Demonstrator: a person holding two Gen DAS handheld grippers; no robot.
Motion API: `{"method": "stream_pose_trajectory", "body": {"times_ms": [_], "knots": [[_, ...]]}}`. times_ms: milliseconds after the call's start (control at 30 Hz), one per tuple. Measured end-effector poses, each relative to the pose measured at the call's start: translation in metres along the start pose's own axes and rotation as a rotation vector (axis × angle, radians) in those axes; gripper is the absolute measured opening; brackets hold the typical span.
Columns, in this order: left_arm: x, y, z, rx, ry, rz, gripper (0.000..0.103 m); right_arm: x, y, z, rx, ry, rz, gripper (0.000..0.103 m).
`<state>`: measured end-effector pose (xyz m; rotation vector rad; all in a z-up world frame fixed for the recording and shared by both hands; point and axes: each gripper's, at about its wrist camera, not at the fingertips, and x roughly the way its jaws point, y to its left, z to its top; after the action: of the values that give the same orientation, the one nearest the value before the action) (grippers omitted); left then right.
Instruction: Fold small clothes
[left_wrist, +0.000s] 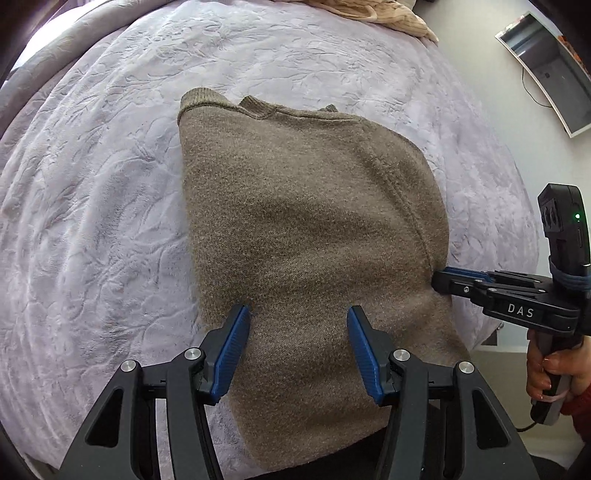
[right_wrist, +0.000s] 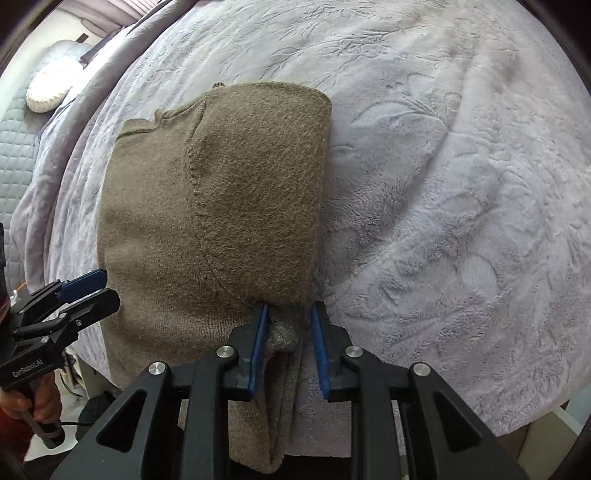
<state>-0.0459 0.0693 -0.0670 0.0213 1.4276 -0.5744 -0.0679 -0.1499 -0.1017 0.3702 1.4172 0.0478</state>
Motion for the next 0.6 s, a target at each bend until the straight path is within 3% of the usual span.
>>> {"method": "stream_pose_trajectory", "body": {"times_ms": [267, 600], "knots": [[-0.005, 0.007, -0.005, -0.022, 0.011, 0.023, 0.057, -0.024, -0.009, -0.013, 0.082, 0.006, -0.043, 0.024], [-0.019, 0.006, -0.01, -0.062, 0.019, 0.12, 0.057, -0.044, -0.001, -0.02, 0.132, 0.015, -0.047, 0.028]]}}
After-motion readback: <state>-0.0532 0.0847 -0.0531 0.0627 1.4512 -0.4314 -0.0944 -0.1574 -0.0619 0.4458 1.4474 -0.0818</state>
